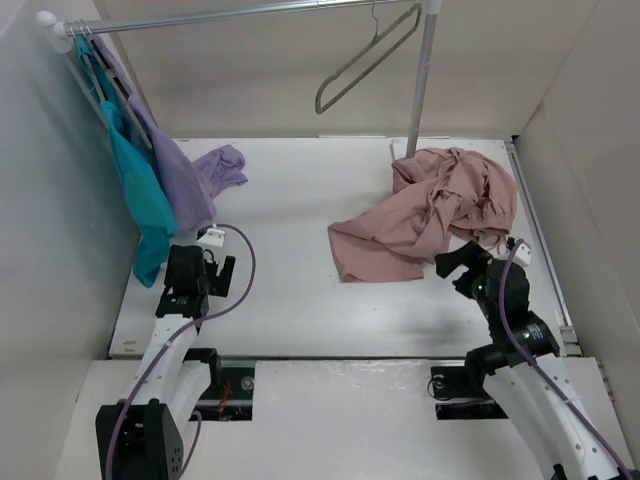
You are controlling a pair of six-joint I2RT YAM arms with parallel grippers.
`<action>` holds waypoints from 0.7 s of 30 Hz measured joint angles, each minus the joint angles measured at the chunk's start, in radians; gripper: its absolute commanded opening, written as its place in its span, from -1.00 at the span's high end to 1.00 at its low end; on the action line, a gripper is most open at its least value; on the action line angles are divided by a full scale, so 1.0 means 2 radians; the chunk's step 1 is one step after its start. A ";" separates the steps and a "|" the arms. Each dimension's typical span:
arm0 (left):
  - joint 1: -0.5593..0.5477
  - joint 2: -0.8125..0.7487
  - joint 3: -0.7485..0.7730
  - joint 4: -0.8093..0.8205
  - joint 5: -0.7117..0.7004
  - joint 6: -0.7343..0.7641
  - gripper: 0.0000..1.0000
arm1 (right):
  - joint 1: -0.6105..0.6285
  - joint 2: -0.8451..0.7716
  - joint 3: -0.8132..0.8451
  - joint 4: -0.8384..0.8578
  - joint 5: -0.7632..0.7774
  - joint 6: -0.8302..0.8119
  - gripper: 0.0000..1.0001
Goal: Place the trousers on the hanger
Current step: Flatten out the trousers at the center of the board.
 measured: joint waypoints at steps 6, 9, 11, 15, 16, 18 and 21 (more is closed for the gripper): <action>0.000 0.002 0.000 0.000 0.000 -0.002 -1.00 | 0.000 0.035 0.006 -0.002 0.035 0.010 -1.00; 0.000 0.003 0.012 -0.012 0.004 -0.001 -1.00 | 0.000 0.096 0.036 -0.004 0.070 0.013 -1.00; 0.000 0.005 0.034 -0.026 0.015 0.003 -1.00 | 0.001 0.165 0.078 -0.002 0.088 0.002 -1.00; 0.000 0.013 0.105 -0.058 0.053 0.012 -1.00 | -0.003 0.340 0.191 0.014 0.102 -0.023 -1.00; 0.000 0.016 0.125 -0.065 0.062 0.014 -1.00 | -0.008 0.384 0.216 0.023 0.095 -0.029 -1.00; 0.000 0.022 0.161 -0.076 0.079 0.017 -1.00 | -0.019 0.453 0.248 0.043 0.072 -0.045 -0.90; 0.000 0.027 0.195 -0.092 0.097 0.019 -1.00 | -0.030 0.514 0.259 0.071 0.029 -0.068 -0.36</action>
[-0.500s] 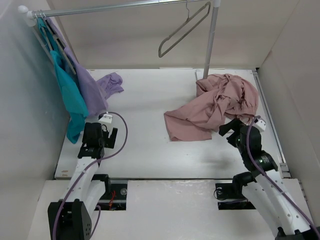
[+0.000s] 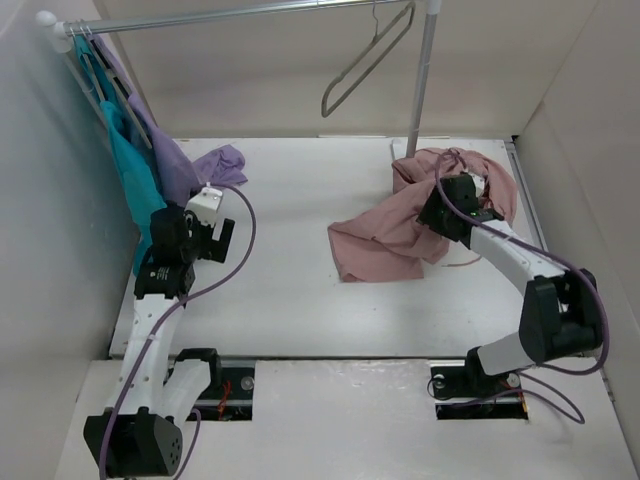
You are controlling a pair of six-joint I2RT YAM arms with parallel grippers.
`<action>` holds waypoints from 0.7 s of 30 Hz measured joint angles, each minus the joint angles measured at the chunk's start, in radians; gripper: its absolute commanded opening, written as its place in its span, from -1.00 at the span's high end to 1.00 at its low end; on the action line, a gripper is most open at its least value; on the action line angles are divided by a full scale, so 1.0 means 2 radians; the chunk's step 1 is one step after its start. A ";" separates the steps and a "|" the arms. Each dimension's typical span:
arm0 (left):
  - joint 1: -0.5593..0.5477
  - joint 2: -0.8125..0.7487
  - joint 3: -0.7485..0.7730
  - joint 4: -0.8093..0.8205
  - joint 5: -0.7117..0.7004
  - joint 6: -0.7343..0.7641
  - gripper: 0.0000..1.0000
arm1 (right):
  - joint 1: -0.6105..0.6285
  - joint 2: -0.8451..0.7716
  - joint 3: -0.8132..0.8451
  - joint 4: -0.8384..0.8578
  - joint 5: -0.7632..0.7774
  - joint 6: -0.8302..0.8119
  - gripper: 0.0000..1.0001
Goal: Place the trousers on the hanger
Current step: Flatten out the trousers at the center of the board.
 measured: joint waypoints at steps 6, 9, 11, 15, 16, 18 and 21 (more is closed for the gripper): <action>0.000 0.001 0.011 -0.040 0.029 0.002 -1.00 | 0.012 0.032 -0.001 0.013 -0.053 -0.022 1.00; 0.000 0.001 0.011 -0.051 0.037 0.002 -1.00 | 0.053 0.015 -0.011 0.033 -0.063 -0.027 1.00; 0.000 0.000 0.011 -0.056 0.042 0.002 -1.00 | 0.118 -0.003 -0.016 0.047 -0.062 -0.035 1.00; 0.000 -0.002 0.011 -0.059 0.047 0.002 -1.00 | 0.309 -0.010 0.010 0.081 -0.078 -0.082 0.86; 0.000 -0.003 0.011 -0.059 0.050 0.002 -1.00 | 0.349 -0.002 0.028 0.084 -0.092 -0.095 0.46; 0.000 -0.003 0.011 -0.059 0.056 0.002 -1.00 | 0.399 0.021 0.068 0.091 -0.132 -0.113 -0.30; 0.000 -0.002 0.011 -0.061 0.064 0.002 -1.00 | 0.412 0.051 0.109 0.092 -0.167 -0.138 -0.92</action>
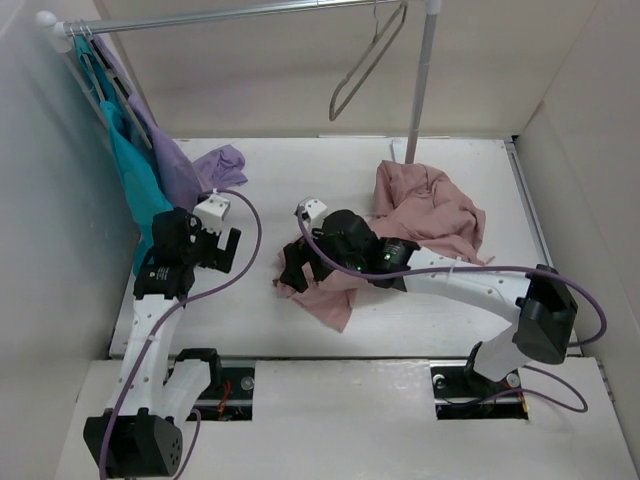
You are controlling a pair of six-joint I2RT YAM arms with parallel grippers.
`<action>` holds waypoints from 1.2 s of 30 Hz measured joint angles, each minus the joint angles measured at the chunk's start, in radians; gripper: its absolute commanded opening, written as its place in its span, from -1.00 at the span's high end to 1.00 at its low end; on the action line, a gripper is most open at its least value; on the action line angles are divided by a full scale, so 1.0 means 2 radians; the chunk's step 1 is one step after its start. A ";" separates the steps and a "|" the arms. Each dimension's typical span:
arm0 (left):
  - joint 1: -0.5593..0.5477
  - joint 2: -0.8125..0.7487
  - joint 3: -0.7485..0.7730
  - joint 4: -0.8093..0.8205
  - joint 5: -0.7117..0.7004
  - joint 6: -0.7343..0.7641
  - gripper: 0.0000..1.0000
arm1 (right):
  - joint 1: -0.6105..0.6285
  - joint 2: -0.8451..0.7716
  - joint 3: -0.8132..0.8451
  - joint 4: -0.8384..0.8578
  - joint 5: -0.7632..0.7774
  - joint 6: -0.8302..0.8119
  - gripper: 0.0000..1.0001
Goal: Place the trousers on the hanger
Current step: Flatten out the trousers at the center of the board.
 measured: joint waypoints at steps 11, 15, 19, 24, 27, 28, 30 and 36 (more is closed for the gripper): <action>-0.115 0.078 0.009 -0.065 0.015 0.054 -1.00 | -0.175 -0.228 -0.137 -0.122 0.099 0.105 -1.00; -0.224 0.115 0.013 -0.061 -0.010 0.052 -1.00 | -0.361 -0.348 -0.167 -0.185 0.152 0.183 -1.00; -0.314 0.178 0.021 -0.031 -0.038 0.050 -1.00 | -0.472 -0.394 -0.194 -0.239 0.139 0.214 -1.00; -0.354 0.257 0.021 0.003 -0.059 0.044 -0.23 | -0.530 -0.332 -0.231 -0.247 0.088 0.227 -1.00; -0.355 0.291 0.022 0.012 -0.063 0.040 0.57 | -0.541 -0.277 -0.256 -0.231 0.057 0.232 -1.00; -0.355 0.297 0.022 0.013 -0.063 0.037 1.00 | -0.542 -0.264 -0.262 -0.226 0.046 0.233 -1.00; -0.355 0.301 0.025 0.014 -0.064 0.035 1.00 | -0.544 -0.245 -0.269 -0.214 0.025 0.237 -0.68; -0.330 0.280 0.030 0.022 -0.089 0.033 1.00 | -0.556 -0.187 -0.272 -0.149 0.006 0.233 1.00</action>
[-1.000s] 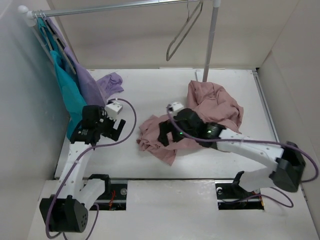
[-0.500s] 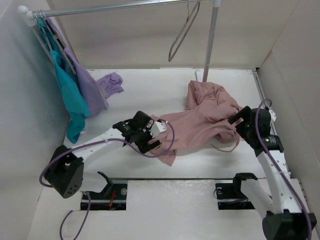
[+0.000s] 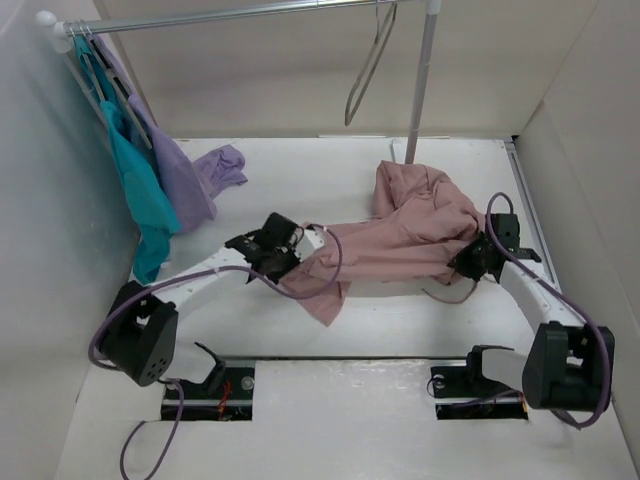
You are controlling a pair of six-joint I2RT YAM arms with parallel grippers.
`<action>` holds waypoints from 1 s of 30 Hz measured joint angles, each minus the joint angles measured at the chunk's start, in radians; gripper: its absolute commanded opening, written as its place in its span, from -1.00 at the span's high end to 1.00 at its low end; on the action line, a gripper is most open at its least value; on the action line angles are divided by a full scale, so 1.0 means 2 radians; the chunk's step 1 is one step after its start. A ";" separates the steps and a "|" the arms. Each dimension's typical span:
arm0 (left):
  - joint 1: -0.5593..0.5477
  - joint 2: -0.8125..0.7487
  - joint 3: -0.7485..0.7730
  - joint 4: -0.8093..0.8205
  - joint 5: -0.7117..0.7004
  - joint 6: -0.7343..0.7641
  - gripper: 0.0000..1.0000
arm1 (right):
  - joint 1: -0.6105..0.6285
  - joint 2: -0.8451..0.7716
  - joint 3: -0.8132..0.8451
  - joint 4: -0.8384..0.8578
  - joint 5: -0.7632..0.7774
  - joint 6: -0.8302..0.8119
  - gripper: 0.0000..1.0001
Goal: Place the trousers on the hanger
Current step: Flatten out the trousers at the center of the board.
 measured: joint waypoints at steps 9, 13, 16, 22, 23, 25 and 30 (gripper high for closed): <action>0.143 -0.111 0.173 0.005 -0.010 0.045 1.00 | 0.033 0.015 0.250 -0.043 -0.035 -0.092 1.00; 0.160 -0.147 0.245 -0.016 -0.010 0.065 1.00 | 0.067 -0.033 0.335 -0.043 -0.019 -0.131 1.00; 0.160 -0.177 0.252 -0.039 -0.003 0.072 1.00 | 0.081 -0.067 0.343 -0.058 -0.008 -0.145 1.00; 0.160 -0.198 0.200 -0.054 -0.005 0.091 1.00 | 0.087 -0.073 0.321 -0.095 -0.008 -0.158 1.00; 0.160 -0.196 0.187 -0.060 -0.005 0.092 1.00 | 0.087 -0.070 0.312 -0.102 -0.008 -0.159 1.00; 0.160 -0.191 0.169 -0.075 -0.001 0.093 1.00 | 0.087 -0.061 0.298 -0.121 -0.008 -0.161 1.00; 0.160 -0.184 0.172 -0.096 0.010 0.083 1.00 | 0.088 -0.065 0.293 -0.154 -0.004 -0.162 1.00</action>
